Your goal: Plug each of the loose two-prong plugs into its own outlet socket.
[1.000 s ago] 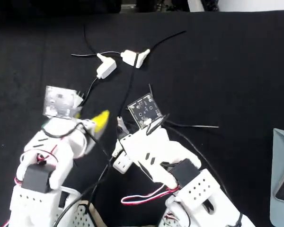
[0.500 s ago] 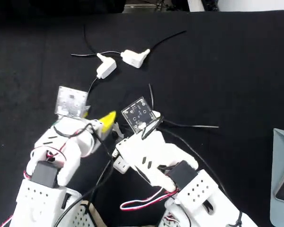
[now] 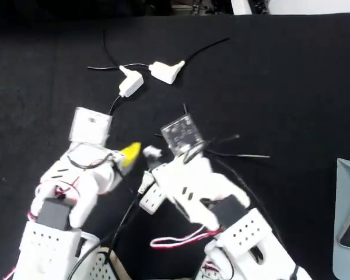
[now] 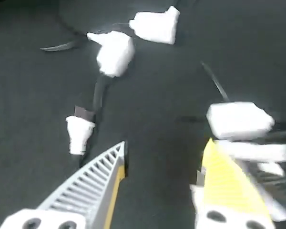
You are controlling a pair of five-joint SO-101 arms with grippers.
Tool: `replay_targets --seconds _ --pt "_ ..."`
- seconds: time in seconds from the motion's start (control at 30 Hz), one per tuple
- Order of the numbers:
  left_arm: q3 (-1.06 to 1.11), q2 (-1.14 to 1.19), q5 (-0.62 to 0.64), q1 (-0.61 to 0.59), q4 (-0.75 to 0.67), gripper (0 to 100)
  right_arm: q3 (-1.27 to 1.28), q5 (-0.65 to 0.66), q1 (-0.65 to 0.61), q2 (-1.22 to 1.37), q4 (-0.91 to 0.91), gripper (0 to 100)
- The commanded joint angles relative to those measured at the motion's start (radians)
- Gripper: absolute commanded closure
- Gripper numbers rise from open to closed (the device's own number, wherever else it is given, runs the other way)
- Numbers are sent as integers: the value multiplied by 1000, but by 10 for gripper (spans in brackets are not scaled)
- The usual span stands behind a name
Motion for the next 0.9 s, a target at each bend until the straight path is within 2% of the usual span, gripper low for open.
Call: replay_targets --seconds 0.0,0.2,0.33,0.57,0.7,0.87 --pt "-65 5 -14 -67 114 693 -5 -6 161 -15 -18 987" --pt "-56 5 -140 25 275 668 2 -8 299 -7 -74 987" --pt "-56 5 -146 111 305 668 45 -8 348 -7 -155 987" --pt "51 6 -89 262 212 668 51 -8 376 -7 -167 987" --pt "96 6 -89 318 163 668 38 -11 437 -7 -169 987" --pt "120 52 -89 386 117 669 5 -95 542 -7 -169 986"
